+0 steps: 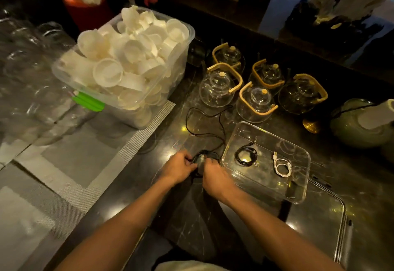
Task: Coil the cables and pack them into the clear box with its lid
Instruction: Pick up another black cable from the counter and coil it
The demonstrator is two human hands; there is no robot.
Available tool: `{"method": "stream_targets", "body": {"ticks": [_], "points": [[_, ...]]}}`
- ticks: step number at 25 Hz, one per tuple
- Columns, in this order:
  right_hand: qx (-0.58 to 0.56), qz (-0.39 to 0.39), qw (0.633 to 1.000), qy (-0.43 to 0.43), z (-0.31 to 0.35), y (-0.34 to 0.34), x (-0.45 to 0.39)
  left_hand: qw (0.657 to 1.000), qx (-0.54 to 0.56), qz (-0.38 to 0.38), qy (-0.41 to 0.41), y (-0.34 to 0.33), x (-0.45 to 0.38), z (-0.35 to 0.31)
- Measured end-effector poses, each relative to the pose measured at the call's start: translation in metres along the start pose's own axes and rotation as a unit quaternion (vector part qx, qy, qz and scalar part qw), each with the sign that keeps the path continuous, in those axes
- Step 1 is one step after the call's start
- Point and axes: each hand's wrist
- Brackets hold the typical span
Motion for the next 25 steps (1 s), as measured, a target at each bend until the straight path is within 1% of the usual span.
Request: {"method": "stream_targets", "body": {"ticks": [2, 4, 7, 10, 12, 13, 14, 15, 17, 18, 19, 20, 22, 23, 25], "points": [[-0.003, 0.002, 1.000, 0.010, -0.002, -0.011, -0.001, 0.999, -0.038, 0.001, 0.004, -0.003, 0.000, 0.002], [-0.012, -0.005, 1.000, 0.011, -0.005, -0.016, -0.003, 0.999, -0.043, -0.004, 0.001, -0.002, 0.002, 0.001], [-0.041, -0.003, 0.999, 0.015, -0.007, -0.017, -0.005, 0.999, 0.043, 0.017, -0.025, 0.003, 0.004, -0.005], [-0.074, -0.004, 0.995, 0.070, -0.007, -0.011, -0.002, 0.991, 0.131, 0.021, -0.026, 0.013, 0.011, -0.010], [-0.131, -0.020, 0.986, 0.105, -0.007, -0.004, 0.006, 0.988, 0.144, 0.004, -0.045, 0.023, 0.015, -0.015], [-0.177, -0.030, 0.977, 0.115, -0.006, 0.000, 0.010, 0.988, 0.145, -0.011, -0.059, 0.027, 0.016, -0.018], [-0.245, -0.037, 0.962, 0.119, -0.004, 0.005, 0.013, 0.987, 0.143, -0.031, -0.072, 0.033, 0.016, -0.020], [-0.337, -0.040, 0.934, 0.114, -0.001, 0.011, 0.016, 0.985, 0.144, -0.052, -0.079, 0.037, 0.015, -0.023], [-0.527, -0.034, 0.845, 0.083, 0.007, 0.026, 0.021, 0.981, 0.156, -0.078, -0.081, 0.042, 0.014, -0.029], [-0.587, -0.038, 0.806, 0.067, 0.010, 0.035, 0.023, 0.980, 0.166, -0.079, -0.082, 0.043, 0.014, -0.032], [-0.618, -0.049, 0.783, 0.056, 0.012, 0.044, 0.025, 0.978, 0.169, -0.080, -0.089, 0.044, 0.015, -0.036], [-0.630, -0.061, 0.772, 0.053, 0.012, 0.053, 0.028, 0.978, 0.162, -0.085, -0.098, 0.045, 0.016, -0.039], [-0.636, -0.084, 0.764, 0.074, 0.009, 0.072, 0.031, 0.979, 0.144, -0.100, -0.103, 0.045, 0.018, -0.039], [-0.631, -0.102, 0.764, 0.090, 0.005, 0.084, 0.035, 0.980, 0.139, -0.106, -0.098, 0.043, 0.018, -0.036], [-0.601, -0.157, 0.776, 0.109, -0.001, 0.112, 0.041, 0.981, 0.132, -0.121, -0.074, 0.039, 0.016, -0.028]]}}
Point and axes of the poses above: each hand's wrist, its own x-axis away from the middle knuckle, its own y-axis out of the back of the hand, z = x × y, and after that the axes turned 7 degrees about z, right-handed
